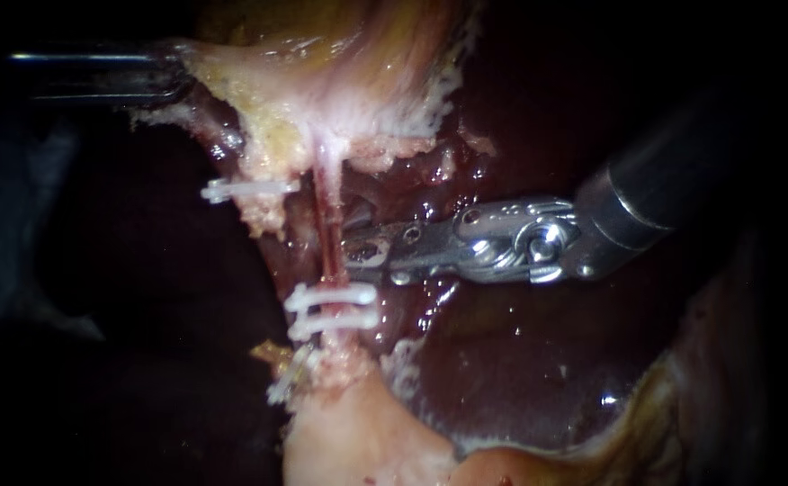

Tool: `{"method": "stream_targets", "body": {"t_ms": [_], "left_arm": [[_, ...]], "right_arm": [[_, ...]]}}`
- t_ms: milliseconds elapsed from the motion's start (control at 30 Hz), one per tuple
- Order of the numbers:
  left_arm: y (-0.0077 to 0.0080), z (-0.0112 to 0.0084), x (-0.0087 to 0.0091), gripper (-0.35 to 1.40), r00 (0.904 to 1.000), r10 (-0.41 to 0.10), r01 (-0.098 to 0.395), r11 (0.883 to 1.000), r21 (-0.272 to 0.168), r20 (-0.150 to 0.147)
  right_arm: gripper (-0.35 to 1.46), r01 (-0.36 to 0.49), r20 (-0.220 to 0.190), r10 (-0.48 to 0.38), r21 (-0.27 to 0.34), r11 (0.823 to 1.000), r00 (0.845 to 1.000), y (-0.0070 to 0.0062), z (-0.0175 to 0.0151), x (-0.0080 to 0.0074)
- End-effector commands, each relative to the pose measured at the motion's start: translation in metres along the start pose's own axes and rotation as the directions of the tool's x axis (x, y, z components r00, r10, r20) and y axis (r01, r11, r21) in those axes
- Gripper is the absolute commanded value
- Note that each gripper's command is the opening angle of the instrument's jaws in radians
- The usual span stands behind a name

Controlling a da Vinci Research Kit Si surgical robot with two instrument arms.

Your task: Clipping third clip right tube

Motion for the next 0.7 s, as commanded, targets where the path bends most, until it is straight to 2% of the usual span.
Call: {"method": "stream_targets", "body": {"t_ms": [33,167,300,367,700], "left_arm": [[0.0,0.0,0.0,-0.35,1.0,0.0,0.0,1.0,0.0,0.0],[0.0,0.0,0.0,-0.35,1.0,0.001,-0.001,1.0,0.0,0.0],[0.0,0.0,0.0,-0.35,1.0,0.001,-0.001,1.0,0.0,0.0],[0.0,0.0,0.0,-0.35,1.0,0.001,-0.001,1.0,0.0,0.0],[-0.0001,-0.0001,0.0,-0.35,1.0,0.001,-0.001,1.0,-0.001,0.0]], "right_arm": [[0.06,0.0,0.0,0.0,0.0,1.0,1.0,0.0,0.0,0.0],[0.32,-0.013,-0.018,0.013,0.002,1.0,1.0,0.0001,0.0001,0.0],[0.45,-0.015,-0.05,0.016,0.005,1.0,0.999,0.0002,0.0003,0.0002],[0.48,-0.016,-0.065,0.017,0.006,1.0,0.998,0.0003,0.0004,0.0002],[0.49,-0.016,-0.065,0.016,0.011,1.0,0.998,0.0003,-0.0005,0.0]]}}
